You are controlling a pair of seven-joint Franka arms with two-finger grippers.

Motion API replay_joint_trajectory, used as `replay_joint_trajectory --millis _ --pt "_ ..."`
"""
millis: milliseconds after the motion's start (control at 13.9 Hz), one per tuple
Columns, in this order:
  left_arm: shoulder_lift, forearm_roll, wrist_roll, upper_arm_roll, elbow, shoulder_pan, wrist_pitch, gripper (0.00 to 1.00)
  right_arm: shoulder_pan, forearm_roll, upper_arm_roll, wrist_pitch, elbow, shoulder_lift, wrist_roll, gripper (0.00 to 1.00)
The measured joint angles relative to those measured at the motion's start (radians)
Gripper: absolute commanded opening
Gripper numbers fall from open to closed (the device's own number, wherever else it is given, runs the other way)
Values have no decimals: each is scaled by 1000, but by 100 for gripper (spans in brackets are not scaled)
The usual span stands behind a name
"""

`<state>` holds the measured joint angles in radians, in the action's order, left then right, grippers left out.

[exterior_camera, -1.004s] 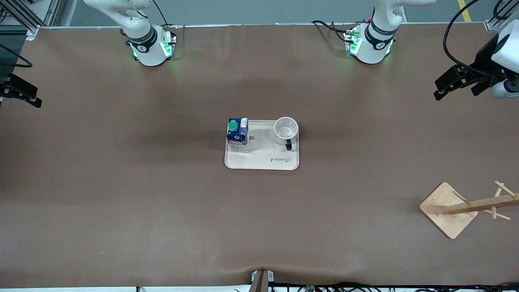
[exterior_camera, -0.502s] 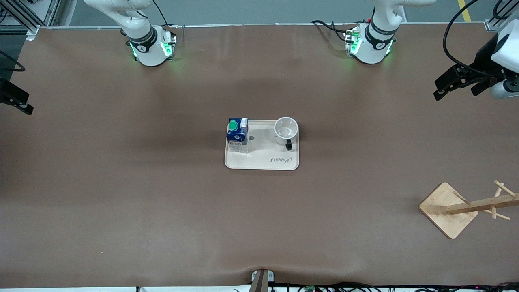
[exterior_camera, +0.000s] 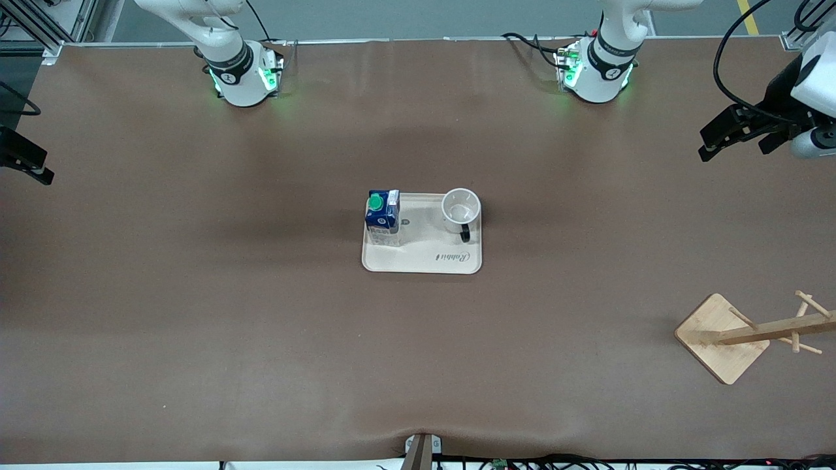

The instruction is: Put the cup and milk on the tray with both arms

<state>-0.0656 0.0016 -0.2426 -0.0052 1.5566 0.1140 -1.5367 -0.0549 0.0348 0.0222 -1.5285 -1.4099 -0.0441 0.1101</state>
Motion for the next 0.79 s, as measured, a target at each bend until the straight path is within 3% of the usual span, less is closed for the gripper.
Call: replay_joint_trajectory --millis 789 --pt "0 0 0 3 -8 -4 -1 100 0 0 0 -1 0 -1 -112 100"
